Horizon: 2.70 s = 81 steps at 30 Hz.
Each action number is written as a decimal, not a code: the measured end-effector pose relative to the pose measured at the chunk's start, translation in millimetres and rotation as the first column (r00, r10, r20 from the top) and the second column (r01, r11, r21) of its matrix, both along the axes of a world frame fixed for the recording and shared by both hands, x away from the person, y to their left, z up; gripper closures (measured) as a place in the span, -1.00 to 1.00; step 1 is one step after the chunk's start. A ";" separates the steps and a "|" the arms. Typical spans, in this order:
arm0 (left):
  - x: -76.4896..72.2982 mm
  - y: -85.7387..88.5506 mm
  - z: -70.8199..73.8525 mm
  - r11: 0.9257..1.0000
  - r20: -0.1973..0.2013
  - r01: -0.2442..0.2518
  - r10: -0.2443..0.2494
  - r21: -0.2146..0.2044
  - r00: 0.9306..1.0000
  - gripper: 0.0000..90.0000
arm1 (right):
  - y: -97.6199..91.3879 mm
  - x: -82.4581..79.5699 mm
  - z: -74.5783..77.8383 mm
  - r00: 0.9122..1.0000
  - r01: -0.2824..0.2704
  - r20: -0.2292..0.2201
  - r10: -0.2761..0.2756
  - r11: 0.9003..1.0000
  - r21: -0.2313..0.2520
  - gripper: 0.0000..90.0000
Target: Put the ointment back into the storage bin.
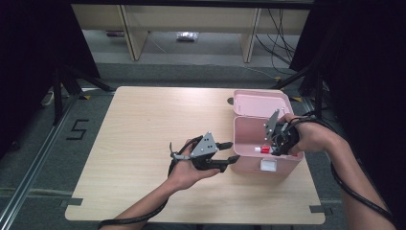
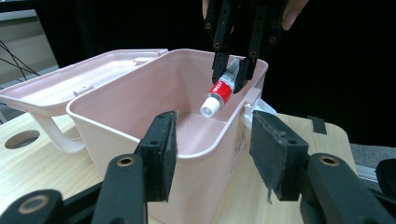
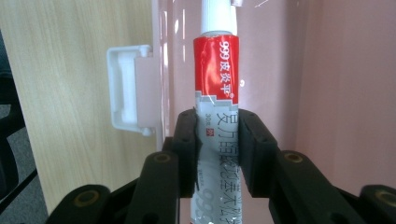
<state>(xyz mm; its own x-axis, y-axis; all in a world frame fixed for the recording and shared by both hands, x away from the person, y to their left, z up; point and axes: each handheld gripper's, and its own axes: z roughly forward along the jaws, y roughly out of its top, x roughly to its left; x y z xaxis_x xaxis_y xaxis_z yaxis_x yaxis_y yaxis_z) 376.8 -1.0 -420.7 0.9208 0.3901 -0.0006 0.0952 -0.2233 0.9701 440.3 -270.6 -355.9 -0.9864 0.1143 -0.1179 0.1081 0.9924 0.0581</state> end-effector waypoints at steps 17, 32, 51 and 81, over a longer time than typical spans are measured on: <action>0.2 0.1 0.1 1.000 0.000 0.001 -0.001 0.002 1.000 0.12 | 0.6 7.0 -10.7 1.000 -0.022 -0.021 0.022 1.000 -0.001 0.59; 0.2 0.6 -0.3 1.000 -0.001 0.000 0.000 0.003 1.000 0.12 | 2.0 10.9 -18.6 0.999 -0.019 -0.036 0.018 1.000 -0.013 0.59; -0.5 -0.1 -2.1 1.000 -0.005 0.004 -0.004 0.004 1.000 0.11 | 3.3 16.3 -26.1 0.999 -0.020 -0.033 0.019 1.000 -0.014 0.59; -1.4 -2.0 -2.8 1.000 -0.005 0.008 -0.008 0.008 1.000 0.11 | -0.1 23.1 -39.2 0.999 -0.014 -0.053 0.013 1.000 -0.010 0.59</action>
